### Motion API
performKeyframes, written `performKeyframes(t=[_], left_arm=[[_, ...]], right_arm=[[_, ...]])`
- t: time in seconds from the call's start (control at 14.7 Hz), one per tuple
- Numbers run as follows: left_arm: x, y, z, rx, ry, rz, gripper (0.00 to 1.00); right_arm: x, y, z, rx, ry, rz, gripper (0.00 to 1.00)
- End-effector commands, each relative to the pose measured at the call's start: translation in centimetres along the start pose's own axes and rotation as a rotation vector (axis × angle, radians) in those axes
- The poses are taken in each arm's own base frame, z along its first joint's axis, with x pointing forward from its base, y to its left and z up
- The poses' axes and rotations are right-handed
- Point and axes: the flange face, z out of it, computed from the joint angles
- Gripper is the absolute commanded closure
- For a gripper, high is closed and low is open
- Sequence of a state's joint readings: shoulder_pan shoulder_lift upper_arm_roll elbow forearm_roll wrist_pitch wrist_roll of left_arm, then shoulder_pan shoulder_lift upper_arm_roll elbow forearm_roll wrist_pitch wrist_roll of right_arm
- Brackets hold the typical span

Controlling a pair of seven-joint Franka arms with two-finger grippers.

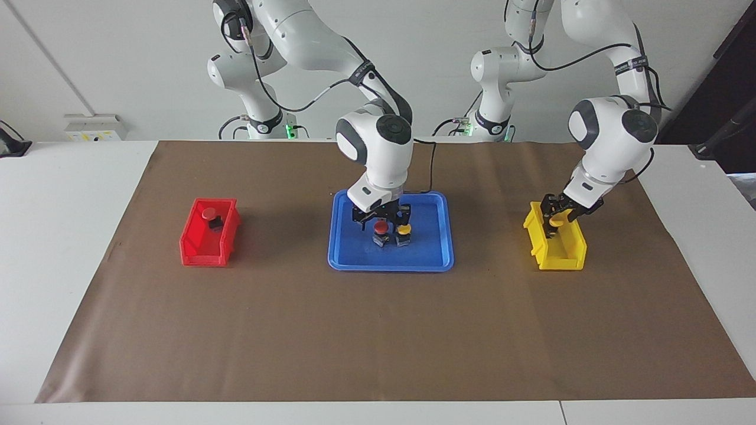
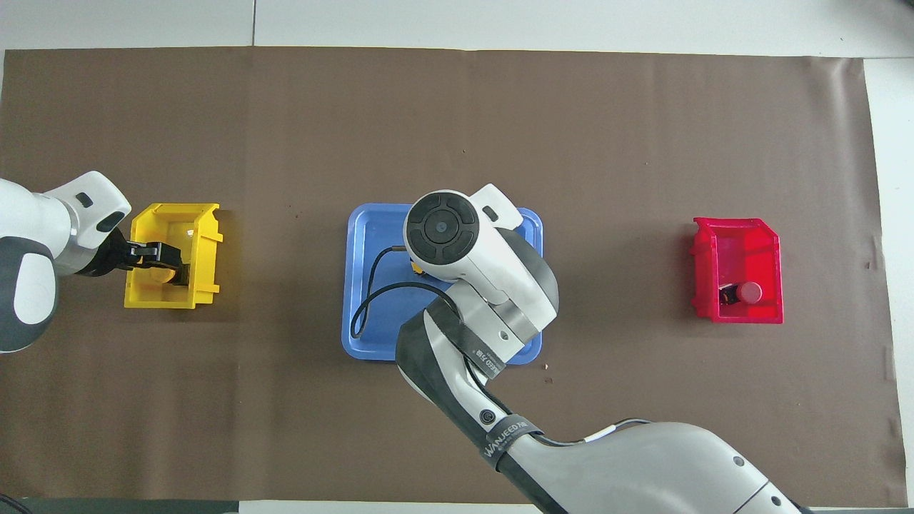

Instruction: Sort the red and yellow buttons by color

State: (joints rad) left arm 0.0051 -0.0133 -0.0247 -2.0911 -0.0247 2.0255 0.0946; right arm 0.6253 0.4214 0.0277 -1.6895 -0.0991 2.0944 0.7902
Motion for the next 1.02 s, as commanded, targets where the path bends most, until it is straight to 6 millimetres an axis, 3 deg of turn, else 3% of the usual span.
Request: performKeyframes(t=[0.0,0.14,0.34,0.48,0.61,0.75,0.81,0.95], left_arm=[[0.6,2.2,-6.9,0.004,-0.015,0.050,0.00],[0.2,2.9,-12.5,0.008,-0.045,0.063,0.00],[-1.1,3.4,-19.4,0.010,-0.051,0.073,0.00],[-2.3,3.3,-23.0,0.013,-0.034,0.074,0.00],[-3.0,3.4,-24.0,0.016,-0.016,0.074,0.00],[-3.1,3.9,-23.8,0.017,0.022,0.064,0.00],[-2.8,5.7,-21.5,0.018,0.031,0.058,0.00],[-2.3,12.5,-15.1,0.018,0.067,-0.008,0.00]], right_arm=[[-1.0,0.5,0.0,0.007,0.011,0.020,0.22],[-1.3,0.5,0.1,0.006,0.010,0.016,0.30],[-1.2,0.6,0.2,0.008,0.010,0.018,0.48],[-0.6,0.9,-0.2,0.008,0.011,0.025,0.72],[0.8,1.9,-1.7,-0.005,0.010,0.036,0.79],[3.5,6.3,-6.0,-0.020,0.000,0.031,0.80],[4.6,9.8,-8.7,-0.018,0.003,-0.001,0.80],[6.0,18.8,-12.2,-0.028,-0.026,-0.057,0.80]])
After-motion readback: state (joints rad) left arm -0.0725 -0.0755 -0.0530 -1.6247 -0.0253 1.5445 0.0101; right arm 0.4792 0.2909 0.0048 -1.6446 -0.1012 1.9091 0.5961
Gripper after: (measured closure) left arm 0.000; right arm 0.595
